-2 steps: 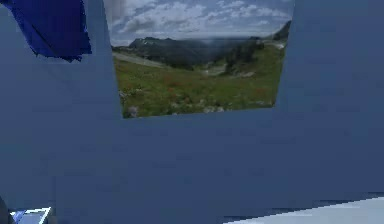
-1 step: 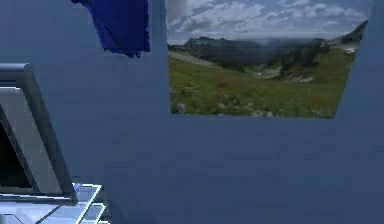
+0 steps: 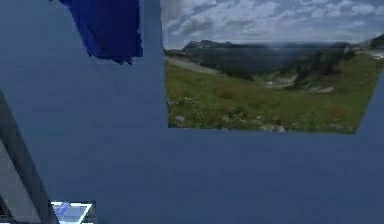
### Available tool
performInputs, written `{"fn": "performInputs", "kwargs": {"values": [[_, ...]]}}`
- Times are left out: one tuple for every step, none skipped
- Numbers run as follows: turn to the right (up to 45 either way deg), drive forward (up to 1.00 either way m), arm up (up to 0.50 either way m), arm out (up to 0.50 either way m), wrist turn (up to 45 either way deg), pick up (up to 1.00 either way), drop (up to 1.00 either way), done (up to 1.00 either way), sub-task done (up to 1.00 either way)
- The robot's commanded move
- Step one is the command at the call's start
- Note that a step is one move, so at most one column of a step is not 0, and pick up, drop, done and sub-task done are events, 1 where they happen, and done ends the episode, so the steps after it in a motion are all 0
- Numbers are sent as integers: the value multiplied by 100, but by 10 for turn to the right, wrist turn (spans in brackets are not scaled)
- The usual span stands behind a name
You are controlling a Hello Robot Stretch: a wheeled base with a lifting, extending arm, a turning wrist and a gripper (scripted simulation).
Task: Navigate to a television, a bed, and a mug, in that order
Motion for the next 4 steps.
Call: {"fn": "performInputs", "kwargs": {"values": [[-450, 0, 0, 0, 0, 0, 0, 0, 0], [-120, 0, 0, 0, 0, 0, 0, 0, 0], [0, 0, 0, 0, 0, 0, 0, 0, 100], [-450, 0, 0, 0, 0, 0, 0, 0, 0]]}}
